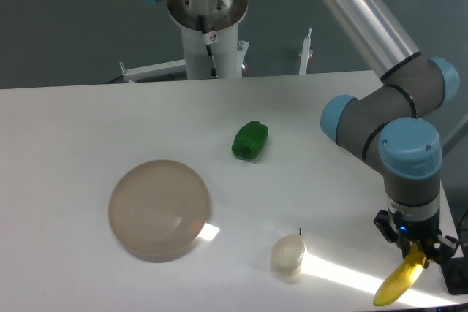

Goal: Place bananas on a plate
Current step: 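Lift the yellow banana held in the gripper off the table, then carry the banana across the table toward the tan round plate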

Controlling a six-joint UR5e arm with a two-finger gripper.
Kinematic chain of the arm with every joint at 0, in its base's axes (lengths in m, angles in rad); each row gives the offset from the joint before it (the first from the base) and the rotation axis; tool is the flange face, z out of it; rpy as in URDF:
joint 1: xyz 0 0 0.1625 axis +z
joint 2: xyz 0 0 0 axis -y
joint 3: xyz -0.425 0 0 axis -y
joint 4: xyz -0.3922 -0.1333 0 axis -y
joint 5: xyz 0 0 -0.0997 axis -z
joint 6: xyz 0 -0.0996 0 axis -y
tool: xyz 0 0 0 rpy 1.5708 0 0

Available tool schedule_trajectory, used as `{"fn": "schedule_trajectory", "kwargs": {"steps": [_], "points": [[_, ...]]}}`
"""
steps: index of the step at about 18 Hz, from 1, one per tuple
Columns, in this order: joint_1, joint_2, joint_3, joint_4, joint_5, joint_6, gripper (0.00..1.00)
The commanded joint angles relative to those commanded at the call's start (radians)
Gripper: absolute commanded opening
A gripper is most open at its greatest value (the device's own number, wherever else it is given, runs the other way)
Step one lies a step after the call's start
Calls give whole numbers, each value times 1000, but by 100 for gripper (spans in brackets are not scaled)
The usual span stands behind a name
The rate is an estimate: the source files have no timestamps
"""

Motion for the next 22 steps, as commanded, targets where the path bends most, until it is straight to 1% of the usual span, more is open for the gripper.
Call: {"fn": "schedule_trajectory", "kwargs": {"steps": [12,17,19,21,22], "points": [[-2,12,-11,-3,-9,-6,31],[-11,24,-17,-12,-8,-34,31],[-14,32,-34,-12,-8,-40,31],[-23,69,-70,-14,-11,-41,31],[-38,96,-101,-14,-14,-69,31]]}}
